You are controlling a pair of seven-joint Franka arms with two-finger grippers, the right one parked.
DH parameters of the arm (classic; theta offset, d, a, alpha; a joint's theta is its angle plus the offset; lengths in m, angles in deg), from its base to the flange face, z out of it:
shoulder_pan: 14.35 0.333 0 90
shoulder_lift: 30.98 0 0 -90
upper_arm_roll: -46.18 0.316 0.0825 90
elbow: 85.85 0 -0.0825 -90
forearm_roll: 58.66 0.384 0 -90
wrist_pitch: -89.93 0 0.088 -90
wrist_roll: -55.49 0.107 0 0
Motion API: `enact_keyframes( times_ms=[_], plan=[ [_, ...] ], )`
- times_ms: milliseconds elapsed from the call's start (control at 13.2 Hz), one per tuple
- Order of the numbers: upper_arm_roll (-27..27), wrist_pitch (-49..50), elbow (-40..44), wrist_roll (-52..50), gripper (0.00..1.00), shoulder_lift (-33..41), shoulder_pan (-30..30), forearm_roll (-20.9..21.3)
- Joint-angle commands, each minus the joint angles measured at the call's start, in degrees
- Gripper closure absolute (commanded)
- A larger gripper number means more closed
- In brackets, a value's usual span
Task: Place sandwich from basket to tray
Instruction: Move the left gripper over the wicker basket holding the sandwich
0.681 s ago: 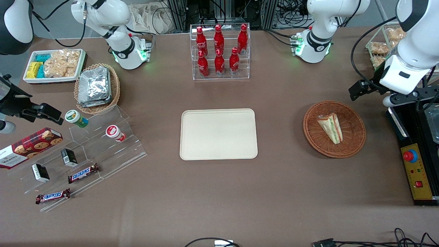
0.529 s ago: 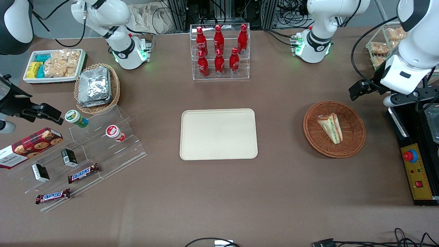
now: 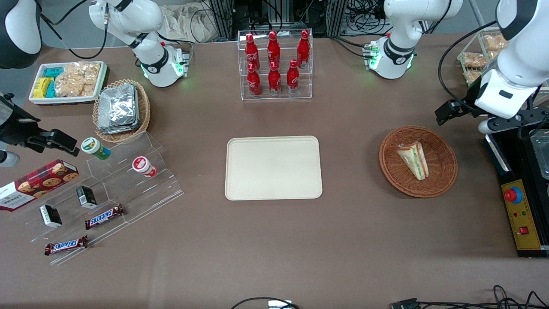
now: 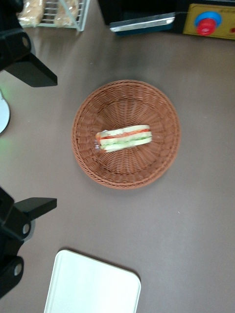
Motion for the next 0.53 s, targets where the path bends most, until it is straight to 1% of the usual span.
enact_keyframes(
  times_ms=[0,151,227,454],
  plan=[
    [0.44,-5.84,-8.82,-3.21,0.00,2.27,0.42,-0.79],
    [3.15,-17.49,-18.91,-3.30,0.00,3.68,0.42,-0.88],
    [4.74,-23.21,-22.71,-3.30,0.00,3.25,0.42,-0.88],
    [6.33,-32.20,-26.25,-5.92,0.00,-1.66,0.42,-1.15]
  ],
)
